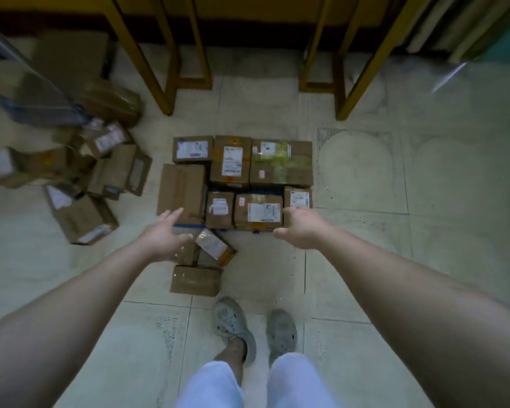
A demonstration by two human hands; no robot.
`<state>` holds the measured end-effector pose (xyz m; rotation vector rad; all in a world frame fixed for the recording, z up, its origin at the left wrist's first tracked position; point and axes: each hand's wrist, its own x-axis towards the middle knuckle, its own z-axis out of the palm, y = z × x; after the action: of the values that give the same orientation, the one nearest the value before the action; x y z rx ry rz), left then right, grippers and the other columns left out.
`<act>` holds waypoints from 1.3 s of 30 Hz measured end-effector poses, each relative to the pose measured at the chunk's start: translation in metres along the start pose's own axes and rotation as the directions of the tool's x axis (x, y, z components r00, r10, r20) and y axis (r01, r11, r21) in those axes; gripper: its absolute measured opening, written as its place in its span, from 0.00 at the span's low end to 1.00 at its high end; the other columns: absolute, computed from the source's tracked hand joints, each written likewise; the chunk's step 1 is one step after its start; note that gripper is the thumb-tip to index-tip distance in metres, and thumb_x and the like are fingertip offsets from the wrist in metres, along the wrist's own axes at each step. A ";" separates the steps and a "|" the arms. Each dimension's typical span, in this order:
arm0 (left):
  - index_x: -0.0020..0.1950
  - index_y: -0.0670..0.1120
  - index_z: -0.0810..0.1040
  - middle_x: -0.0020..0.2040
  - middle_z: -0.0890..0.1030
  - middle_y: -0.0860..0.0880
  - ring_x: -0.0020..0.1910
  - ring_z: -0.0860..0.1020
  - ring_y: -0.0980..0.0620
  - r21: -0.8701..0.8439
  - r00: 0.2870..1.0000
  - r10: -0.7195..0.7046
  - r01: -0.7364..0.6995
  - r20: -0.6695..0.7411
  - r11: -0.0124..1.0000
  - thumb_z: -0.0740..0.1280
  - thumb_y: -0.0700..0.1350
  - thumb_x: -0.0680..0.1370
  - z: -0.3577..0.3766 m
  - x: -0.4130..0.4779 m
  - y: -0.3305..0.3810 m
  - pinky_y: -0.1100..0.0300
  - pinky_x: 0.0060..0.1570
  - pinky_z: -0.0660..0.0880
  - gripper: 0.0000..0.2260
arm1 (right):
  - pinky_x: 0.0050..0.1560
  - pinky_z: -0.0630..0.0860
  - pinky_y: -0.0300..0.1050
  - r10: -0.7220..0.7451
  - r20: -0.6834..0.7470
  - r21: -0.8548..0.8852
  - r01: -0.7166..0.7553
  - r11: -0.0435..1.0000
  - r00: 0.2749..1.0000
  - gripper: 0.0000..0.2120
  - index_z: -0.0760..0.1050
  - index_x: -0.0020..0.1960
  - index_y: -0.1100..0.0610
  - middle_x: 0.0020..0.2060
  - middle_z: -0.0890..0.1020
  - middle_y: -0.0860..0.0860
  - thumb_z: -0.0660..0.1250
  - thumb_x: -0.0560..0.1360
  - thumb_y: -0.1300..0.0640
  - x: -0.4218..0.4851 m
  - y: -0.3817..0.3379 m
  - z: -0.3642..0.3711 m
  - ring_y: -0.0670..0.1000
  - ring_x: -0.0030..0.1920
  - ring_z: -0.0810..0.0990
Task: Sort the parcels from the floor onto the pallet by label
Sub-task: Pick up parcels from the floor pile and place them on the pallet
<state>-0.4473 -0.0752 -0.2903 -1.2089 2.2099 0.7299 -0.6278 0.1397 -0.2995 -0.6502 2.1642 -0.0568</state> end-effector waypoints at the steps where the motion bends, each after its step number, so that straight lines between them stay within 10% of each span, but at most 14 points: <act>1: 0.77 0.53 0.55 0.77 0.56 0.46 0.75 0.56 0.47 0.012 1.000 -0.007 0.007 -0.030 1.000 0.67 0.52 0.76 -0.017 -0.018 -0.007 0.49 0.72 0.58 0.33 | 0.64 0.68 0.52 -0.038 0.017 -0.046 0.038 0.998 0.999 0.34 0.58 0.76 0.52 0.73 0.65 0.54 0.63 0.75 0.39 -0.011 -0.014 -0.011 0.57 0.70 0.67; 9: 0.77 0.51 0.54 0.78 0.53 0.44 0.76 0.52 0.43 -0.013 0.966 -0.042 0.040 -0.253 0.999 0.66 0.53 0.77 -0.156 -0.131 -0.079 0.50 0.73 0.54 0.33 | 0.41 0.72 0.45 -0.314 -0.164 -0.194 0.281 0.940 0.935 0.24 0.70 0.66 0.50 0.58 0.77 0.52 0.66 0.73 0.42 -0.099 -0.139 -0.107 0.51 0.48 0.75; 21: 0.77 0.53 0.54 0.78 0.53 0.46 0.76 0.53 0.46 -0.132 0.893 0.000 -0.066 -0.449 0.989 0.65 0.56 0.77 -0.301 -0.183 -0.271 0.48 0.73 0.54 0.33 | 0.62 0.70 0.51 -0.457 -0.256 -0.385 0.344 0.856 0.852 0.32 0.61 0.75 0.52 0.71 0.69 0.54 0.65 0.76 0.42 -0.173 -0.375 -0.105 0.57 0.68 0.69; 39: 0.77 0.56 0.53 0.78 0.52 0.49 0.76 0.54 0.47 -0.246 0.884 -0.024 -0.104 -0.466 0.964 0.66 0.56 0.76 -0.426 -0.142 -0.479 0.48 0.71 0.56 0.34 | 0.53 0.74 0.46 -0.546 -0.217 -0.489 0.394 0.778 0.809 0.29 0.64 0.73 0.51 0.65 0.72 0.54 0.66 0.76 0.43 -0.155 -0.640 -0.051 0.56 0.61 0.74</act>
<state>-0.0425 -0.4950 0.0114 -1.6161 2.5921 0.8416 -0.3120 -0.3493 0.0125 -1.5499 2.3059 0.0321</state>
